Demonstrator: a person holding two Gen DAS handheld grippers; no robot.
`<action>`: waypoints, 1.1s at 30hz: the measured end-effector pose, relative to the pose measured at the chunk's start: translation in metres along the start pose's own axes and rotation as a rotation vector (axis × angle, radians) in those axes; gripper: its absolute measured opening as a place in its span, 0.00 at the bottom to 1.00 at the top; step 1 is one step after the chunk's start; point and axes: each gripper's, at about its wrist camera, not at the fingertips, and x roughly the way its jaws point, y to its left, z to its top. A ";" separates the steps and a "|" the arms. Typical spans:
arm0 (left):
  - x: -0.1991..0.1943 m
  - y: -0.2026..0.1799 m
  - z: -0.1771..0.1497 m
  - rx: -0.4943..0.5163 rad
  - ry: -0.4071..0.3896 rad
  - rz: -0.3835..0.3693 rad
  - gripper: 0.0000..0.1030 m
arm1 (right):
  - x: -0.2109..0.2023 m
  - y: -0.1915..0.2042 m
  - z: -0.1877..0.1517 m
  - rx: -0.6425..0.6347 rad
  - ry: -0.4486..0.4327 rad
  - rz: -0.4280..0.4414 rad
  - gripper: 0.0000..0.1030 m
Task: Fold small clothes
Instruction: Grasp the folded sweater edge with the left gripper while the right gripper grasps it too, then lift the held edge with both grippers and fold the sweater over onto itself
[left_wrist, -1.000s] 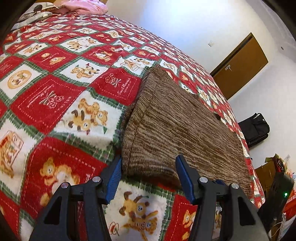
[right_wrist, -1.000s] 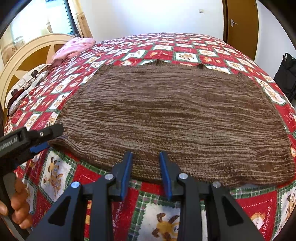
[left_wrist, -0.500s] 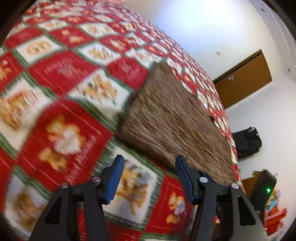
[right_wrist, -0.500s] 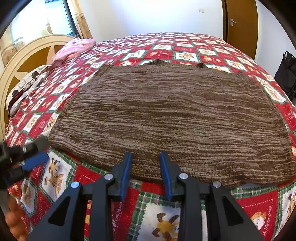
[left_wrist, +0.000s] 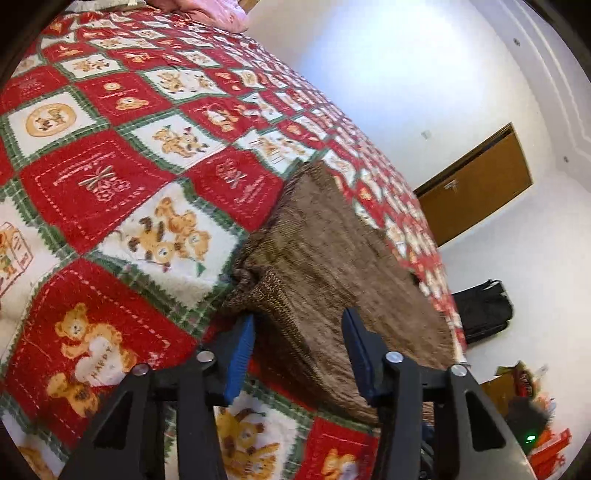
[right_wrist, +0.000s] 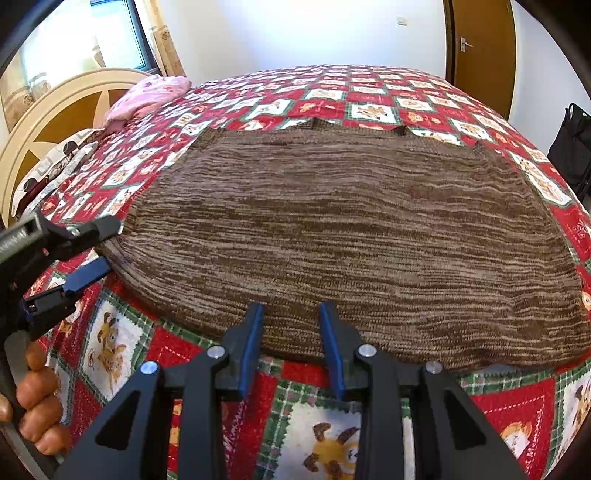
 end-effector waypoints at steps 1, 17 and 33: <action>0.000 0.005 0.000 -0.016 0.003 0.013 0.47 | 0.000 0.001 0.001 -0.011 0.007 0.004 0.40; 0.004 0.020 0.004 -0.015 -0.006 -0.024 0.14 | -0.008 -0.004 0.009 0.018 0.011 0.053 0.45; -0.006 0.004 -0.009 0.183 -0.088 -0.035 0.12 | 0.079 0.060 0.158 -0.033 0.087 0.233 0.71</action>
